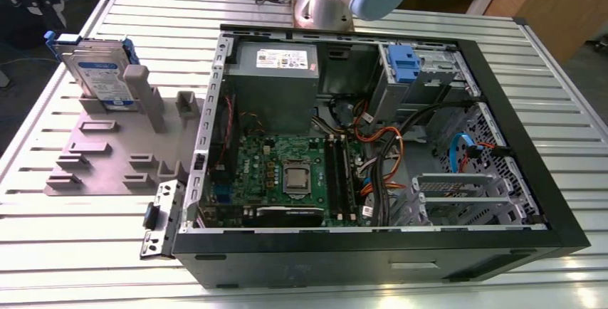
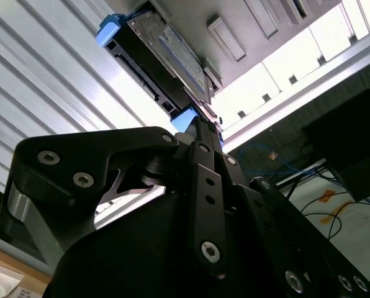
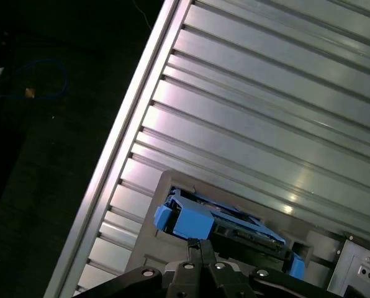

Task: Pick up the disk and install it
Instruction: 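Pick up the disk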

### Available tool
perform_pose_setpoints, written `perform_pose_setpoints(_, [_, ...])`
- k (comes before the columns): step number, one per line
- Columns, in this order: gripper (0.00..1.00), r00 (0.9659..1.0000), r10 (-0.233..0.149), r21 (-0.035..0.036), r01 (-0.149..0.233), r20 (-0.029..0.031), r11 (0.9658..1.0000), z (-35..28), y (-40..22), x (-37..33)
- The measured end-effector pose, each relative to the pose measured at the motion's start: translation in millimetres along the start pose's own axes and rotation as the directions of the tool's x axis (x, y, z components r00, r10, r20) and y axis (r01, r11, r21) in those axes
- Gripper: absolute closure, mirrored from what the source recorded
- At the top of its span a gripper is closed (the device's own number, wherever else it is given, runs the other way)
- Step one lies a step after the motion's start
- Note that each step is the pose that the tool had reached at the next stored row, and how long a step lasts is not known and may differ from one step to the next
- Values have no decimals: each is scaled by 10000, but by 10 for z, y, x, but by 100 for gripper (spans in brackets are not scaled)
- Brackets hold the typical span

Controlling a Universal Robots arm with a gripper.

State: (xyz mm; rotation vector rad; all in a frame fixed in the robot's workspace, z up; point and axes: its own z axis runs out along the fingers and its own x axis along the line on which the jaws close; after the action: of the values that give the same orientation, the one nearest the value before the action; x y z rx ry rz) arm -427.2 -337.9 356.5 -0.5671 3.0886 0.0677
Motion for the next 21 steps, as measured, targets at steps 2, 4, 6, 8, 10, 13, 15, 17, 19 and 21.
perform_pose_setpoints(2, [89,10000,-88,-1,88,-4,10000,0,0,0])
perform_pose_setpoints(4, [89,9998,-181,-2,181,-7,9998,0,0,0])
perform_pose_setpoints(6, [89,9996,-271,-2,271,-12,9996,0,0,0])
perform_pose_setpoints(8, [89,9993,-361,-3,361,-15,9993,0,0,0])
perform_pose_setpoints(10, [89,9990,-455,-4,455,-19,9990,0,0,0])
perform_pose_setpoints(13, [89,9983,-589,-6,589,-25,9983,0,0,0])
perform_pose_setpoints(15, [89,9978,-668,-7,668,-28,9978,0,0,0])
perform_pose_setpoints(17, [89,9975,-704,-7,704,-30,9975,0,0,0])
perform_pose_setpoints(19, [89,9975,-709,-7,709,-30,9975,0,0,0])
perform_pose_setpoints(21, [89,9975,-710,-7,710,-30,9975,0,0,0])
